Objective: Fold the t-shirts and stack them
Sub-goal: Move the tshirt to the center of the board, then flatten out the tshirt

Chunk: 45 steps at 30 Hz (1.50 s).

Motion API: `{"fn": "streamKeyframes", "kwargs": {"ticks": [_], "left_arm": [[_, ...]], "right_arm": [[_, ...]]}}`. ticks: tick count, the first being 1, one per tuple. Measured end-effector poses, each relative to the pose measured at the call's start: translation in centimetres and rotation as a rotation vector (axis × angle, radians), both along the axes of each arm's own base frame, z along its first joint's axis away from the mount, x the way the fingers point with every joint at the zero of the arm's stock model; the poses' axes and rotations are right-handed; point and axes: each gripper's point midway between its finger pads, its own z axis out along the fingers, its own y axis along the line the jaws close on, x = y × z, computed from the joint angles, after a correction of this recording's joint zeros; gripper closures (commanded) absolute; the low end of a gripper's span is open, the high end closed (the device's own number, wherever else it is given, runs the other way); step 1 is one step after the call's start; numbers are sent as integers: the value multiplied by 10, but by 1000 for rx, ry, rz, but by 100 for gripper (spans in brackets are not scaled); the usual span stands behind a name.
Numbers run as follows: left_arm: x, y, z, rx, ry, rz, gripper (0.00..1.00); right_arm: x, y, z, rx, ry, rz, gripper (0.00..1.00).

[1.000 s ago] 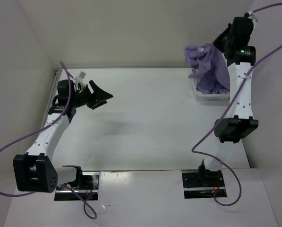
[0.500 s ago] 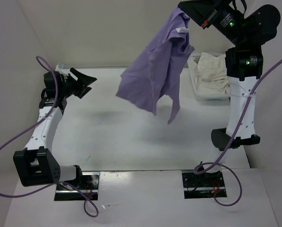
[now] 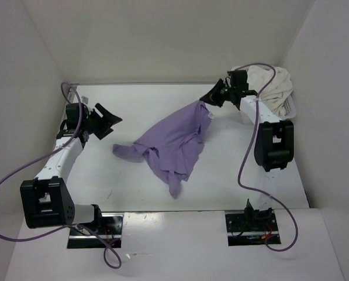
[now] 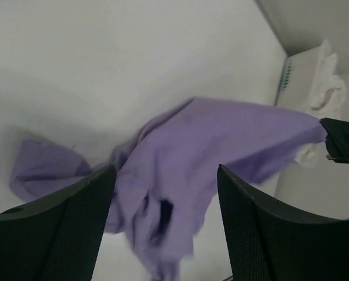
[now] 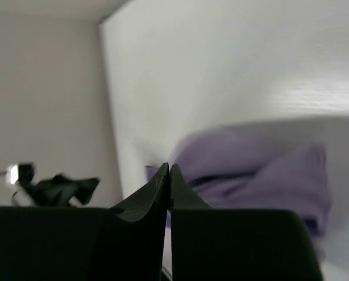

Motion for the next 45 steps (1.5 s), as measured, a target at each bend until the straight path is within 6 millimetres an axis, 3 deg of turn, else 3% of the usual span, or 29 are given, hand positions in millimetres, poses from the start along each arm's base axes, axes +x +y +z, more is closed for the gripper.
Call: {"fn": "streamKeyframes", "kwargs": {"ticks": [1,3,4,6,9,10,13,14,16,20,21,24,28,31,35,40,45], "left_arm": [[-4,0,-8,12,20,-1,23],[-12,2,-24,35,61,0,23],[-18,2,-31,51,81,-4,23],[-28,2,-43,81,107,-8,23],[-43,-6,-56,101,139,-26,23],[-48,-11,-61,106,150,-39,25],[-65,-26,-82,118,199,-73,25],[-69,-29,-90,122,219,-82,26],[-74,-29,-102,131,256,-72,26],[-70,-22,-114,137,291,-4,28],[-67,-20,-115,134,290,14,28],[-58,-17,-121,120,296,60,32],[-55,-15,-145,104,364,100,35],[-56,-14,-157,101,404,126,38],[-52,-13,-156,98,394,137,42],[-49,-10,-158,103,390,149,49],[-42,-12,-163,91,391,144,50]], "right_arm": [[2,-12,-33,-31,76,-39,82],[3,-29,-66,-79,160,-99,67],[4,-38,-72,-102,175,-126,58],[8,-52,-71,-138,159,-162,51],[-1,-61,-67,-185,132,-194,49],[-13,-62,-68,-201,141,-197,52],[-57,-57,-75,-252,162,-190,75],[-73,-51,-80,-269,172,-177,85],[-118,-30,-92,-297,197,-116,93],[-185,5,-127,-342,281,15,91],[-202,10,-139,-352,313,40,83],[-240,3,-174,-383,430,50,72],[-279,-12,-207,-425,560,44,65],[-290,2,-209,-416,565,92,64],[-305,31,-208,-386,563,175,61],[-309,48,-208,-345,569,206,60],[-301,58,-209,-311,581,196,74]]}}
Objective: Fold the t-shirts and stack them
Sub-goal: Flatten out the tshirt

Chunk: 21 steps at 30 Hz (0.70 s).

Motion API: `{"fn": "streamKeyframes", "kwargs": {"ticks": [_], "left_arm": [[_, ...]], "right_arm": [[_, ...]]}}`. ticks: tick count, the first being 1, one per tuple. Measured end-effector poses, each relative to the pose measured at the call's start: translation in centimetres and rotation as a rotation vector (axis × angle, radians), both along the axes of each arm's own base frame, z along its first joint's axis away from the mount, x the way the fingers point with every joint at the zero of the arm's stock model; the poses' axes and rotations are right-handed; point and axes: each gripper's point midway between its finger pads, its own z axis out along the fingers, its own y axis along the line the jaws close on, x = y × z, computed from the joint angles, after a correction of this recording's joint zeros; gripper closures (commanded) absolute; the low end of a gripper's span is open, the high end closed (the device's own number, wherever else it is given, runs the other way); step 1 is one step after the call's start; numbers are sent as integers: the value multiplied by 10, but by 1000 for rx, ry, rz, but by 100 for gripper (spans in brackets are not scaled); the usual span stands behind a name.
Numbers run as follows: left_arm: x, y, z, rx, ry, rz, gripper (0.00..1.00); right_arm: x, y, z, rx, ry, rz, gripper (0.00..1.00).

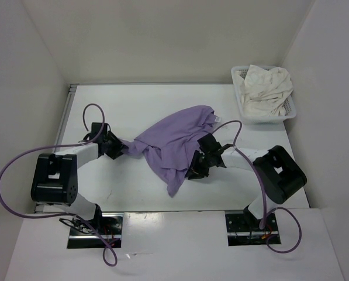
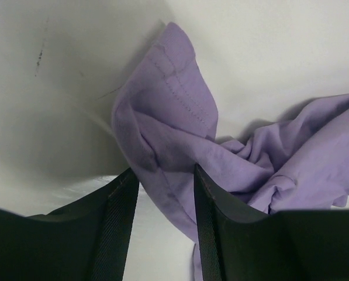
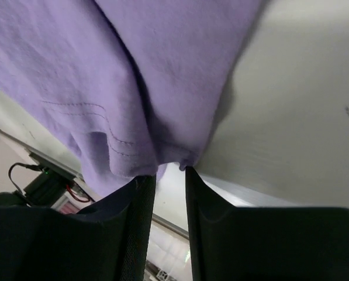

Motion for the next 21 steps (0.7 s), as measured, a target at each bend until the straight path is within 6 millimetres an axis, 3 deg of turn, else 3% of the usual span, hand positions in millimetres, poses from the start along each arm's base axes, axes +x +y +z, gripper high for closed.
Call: {"fn": "streamKeyframes", "kwargs": {"ticks": [3,7,21], "left_arm": [[1,0,0,0,-2,0,50],[0,2,2,4,-1,0,49],[-3,7,32,7,-62,10,46]], "right_arm": [[6,0,-1,-15,-12,-15,73],[15,-3,3,-39,-41,-48,57],[13,-14,1,-81,-51,-93,65]]}}
